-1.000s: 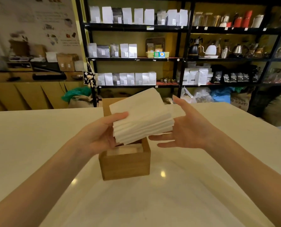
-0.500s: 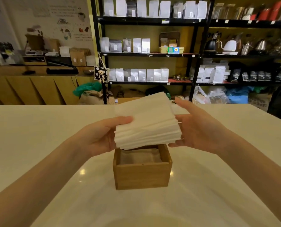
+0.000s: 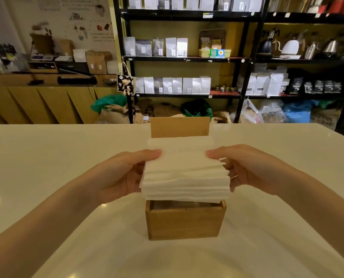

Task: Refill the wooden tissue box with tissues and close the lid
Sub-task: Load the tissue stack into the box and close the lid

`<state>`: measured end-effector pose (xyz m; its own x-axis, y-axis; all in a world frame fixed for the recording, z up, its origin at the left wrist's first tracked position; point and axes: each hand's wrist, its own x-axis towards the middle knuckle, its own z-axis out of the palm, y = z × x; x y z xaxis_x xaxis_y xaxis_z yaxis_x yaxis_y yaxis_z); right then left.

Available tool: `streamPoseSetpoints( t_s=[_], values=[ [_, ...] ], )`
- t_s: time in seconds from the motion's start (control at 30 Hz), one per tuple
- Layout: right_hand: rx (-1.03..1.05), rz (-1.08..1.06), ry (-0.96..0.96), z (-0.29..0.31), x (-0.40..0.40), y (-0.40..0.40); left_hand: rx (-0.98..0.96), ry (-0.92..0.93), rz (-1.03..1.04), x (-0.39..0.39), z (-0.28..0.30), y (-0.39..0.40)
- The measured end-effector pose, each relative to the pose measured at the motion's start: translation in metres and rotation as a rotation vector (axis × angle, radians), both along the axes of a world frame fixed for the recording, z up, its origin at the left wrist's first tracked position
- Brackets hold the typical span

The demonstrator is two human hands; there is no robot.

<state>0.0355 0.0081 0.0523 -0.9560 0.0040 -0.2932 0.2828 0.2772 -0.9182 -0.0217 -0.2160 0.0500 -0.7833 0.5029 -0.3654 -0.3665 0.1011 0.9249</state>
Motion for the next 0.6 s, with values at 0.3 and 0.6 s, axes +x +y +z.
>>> streamPoseSetpoints(
  t_s=[0.3,0.6],
  values=[
    [0.234,-0.156,0.051,-0.010,-0.001,-0.005,-0.298,0.320,0.096,0.004,-0.001,0.005],
    [0.292,-0.077,0.068,-0.016,-0.009,-0.009,-0.449,0.433,0.032,-0.011,-0.013,0.003]
  ],
)
